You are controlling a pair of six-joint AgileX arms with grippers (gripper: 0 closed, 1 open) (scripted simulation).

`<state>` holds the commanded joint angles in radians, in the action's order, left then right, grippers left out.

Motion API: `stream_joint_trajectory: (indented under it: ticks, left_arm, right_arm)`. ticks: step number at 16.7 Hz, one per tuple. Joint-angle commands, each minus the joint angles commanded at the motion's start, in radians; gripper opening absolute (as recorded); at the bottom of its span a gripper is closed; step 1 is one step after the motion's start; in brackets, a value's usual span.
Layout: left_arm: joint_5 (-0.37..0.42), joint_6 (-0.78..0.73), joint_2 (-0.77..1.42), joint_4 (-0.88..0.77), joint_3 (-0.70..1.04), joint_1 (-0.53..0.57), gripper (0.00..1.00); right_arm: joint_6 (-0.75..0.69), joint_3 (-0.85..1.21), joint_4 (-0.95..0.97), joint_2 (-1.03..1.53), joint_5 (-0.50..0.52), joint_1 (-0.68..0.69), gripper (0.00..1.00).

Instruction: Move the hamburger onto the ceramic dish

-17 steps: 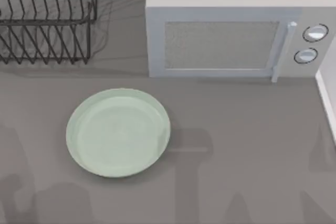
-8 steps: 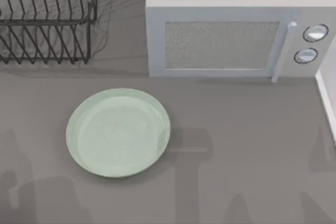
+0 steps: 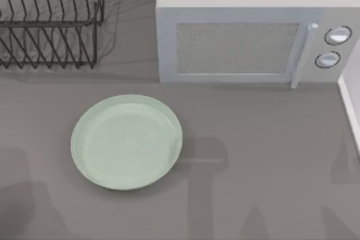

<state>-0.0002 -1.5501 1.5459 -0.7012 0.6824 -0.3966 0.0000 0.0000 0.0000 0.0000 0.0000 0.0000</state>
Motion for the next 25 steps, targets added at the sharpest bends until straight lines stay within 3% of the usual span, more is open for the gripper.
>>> stream_joint_trajectory:
  ticks: [3,8,21,25]
  left_arm:
    - [0.000,-0.002,0.056,0.105,-0.053,-0.001,1.00]
    - [0.000,-0.002,0.067,0.124,-0.064,-0.002,1.00]
    - [0.000,-0.002,0.067,0.124,-0.064,-0.002,0.02]
    - [0.000,-0.002,0.067,0.124,-0.064,-0.002,0.00]
  right_arm:
    - [0.000,0.000,0.000,0.000,0.000,0.000,1.00]
    - [0.000,0.000,0.000,0.000,0.000,0.000,1.00]
    - [0.000,0.000,0.000,0.000,0.000,0.000,1.00]
    - [0.000,0.000,0.000,0.000,0.000,0.000,1.00]
